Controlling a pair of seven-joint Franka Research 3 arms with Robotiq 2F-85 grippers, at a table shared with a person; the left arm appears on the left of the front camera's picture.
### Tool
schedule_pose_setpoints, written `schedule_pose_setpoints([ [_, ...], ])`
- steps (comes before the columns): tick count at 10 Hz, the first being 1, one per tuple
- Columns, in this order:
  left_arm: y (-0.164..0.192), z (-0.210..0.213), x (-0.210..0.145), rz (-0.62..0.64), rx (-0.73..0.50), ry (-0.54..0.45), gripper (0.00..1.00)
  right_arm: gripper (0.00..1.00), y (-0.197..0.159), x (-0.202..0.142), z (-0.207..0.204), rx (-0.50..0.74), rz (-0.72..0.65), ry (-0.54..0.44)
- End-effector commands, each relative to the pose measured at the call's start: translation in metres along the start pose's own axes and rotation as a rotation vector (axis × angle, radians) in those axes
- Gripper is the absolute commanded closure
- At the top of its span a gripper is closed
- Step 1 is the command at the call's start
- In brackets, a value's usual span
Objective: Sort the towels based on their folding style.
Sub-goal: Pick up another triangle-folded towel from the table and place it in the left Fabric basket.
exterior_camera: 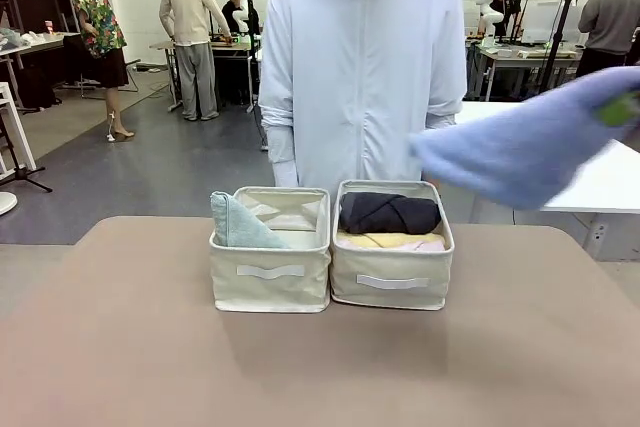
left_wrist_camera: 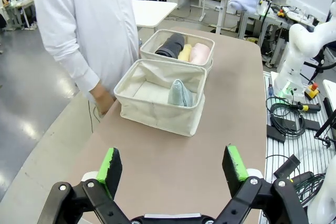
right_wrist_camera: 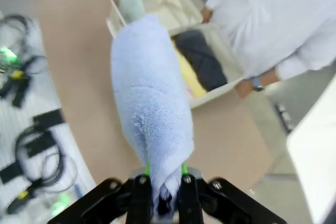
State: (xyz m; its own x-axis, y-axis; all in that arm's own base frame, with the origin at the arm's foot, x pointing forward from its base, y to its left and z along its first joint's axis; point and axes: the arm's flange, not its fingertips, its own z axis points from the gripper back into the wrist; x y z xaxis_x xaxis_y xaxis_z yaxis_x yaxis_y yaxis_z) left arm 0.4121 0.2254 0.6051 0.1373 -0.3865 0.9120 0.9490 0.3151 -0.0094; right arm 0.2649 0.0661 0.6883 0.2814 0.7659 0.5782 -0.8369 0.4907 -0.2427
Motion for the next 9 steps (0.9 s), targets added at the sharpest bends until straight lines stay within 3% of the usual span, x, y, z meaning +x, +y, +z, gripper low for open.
schedule_pose_setpoints([
  [1,0.0,0.002,0.0,-0.01,0.002,-0.013,0.0,0.85,0.007,0.049,-0.054,-0.07,-0.021,0.19],
  [3,0.0,0.002,0.0,-0.01,0.002,-0.013,0.0,0.85,0.014,0.078,-0.094,-0.079,-0.003,0.335],
  [6,0.0,0.002,0.0,-0.01,0.002,-0.013,0.0,0.85,0.022,0.102,-0.098,-0.009,0.046,0.395],
  [7,0.0,0.002,0.0,-0.01,0.002,-0.013,0.0,0.85,0.027,0.091,-0.09,0.002,0.166,0.548],
  [8,0.0,0.002,0.0,-0.01,0.002,-0.013,0.0,0.85,0.022,0.091,-0.117,-0.047,0.042,0.382],
  [9,0.0,0.002,0.0,-0.01,0.002,-0.013,0.0,0.85,0.022,0.091,-0.117,-0.047,0.042,0.382],
])
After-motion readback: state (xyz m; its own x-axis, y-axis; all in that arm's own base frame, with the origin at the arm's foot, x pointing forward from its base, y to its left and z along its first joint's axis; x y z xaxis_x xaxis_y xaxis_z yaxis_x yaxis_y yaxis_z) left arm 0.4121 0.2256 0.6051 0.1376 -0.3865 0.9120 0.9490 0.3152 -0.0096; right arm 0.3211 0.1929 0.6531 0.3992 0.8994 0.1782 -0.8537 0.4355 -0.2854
